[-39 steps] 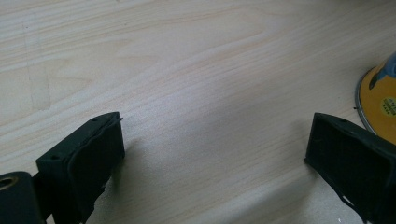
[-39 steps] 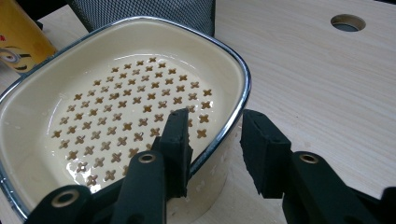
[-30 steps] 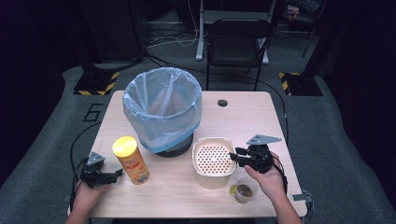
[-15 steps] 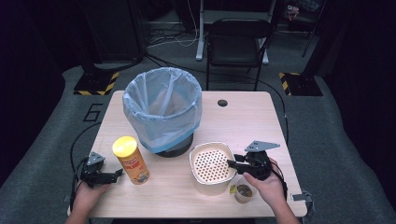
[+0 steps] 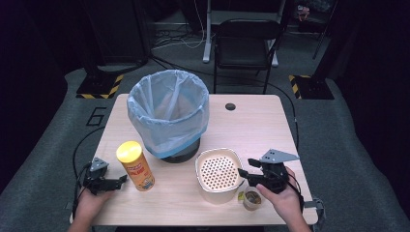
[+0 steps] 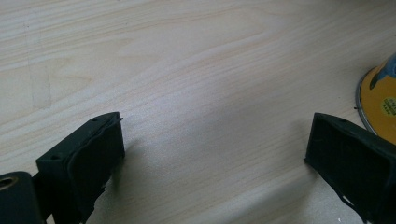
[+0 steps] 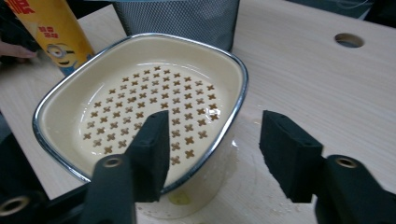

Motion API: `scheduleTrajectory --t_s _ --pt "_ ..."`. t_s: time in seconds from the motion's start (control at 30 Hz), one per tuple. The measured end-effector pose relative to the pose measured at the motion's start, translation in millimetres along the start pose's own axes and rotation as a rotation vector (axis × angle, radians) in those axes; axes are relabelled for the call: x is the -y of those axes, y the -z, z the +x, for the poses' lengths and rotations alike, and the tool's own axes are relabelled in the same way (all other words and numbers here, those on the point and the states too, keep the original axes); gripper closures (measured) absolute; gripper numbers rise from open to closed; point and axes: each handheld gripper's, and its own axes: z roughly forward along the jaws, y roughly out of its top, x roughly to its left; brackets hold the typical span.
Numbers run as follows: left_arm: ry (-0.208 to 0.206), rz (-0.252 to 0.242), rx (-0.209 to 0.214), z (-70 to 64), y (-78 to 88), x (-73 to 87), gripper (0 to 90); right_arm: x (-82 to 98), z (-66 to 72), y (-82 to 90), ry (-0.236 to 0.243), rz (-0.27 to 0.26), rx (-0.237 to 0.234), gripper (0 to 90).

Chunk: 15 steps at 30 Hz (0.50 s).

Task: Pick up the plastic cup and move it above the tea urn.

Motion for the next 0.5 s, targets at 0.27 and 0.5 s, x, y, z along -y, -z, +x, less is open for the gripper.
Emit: scheduleTrajectory --t_s 0.27,0.5 --pt "0.0 0.0 0.0 0.0 0.0 0.0 4.0 22.3 3.8 11.3 -0.009 0.005 0.05 25.7" --pt "0.001 0.0 -0.001 -0.1 0.0 0.0 4.0 42.4 9.4 10.5 0.017 0.02 0.031 18.9"
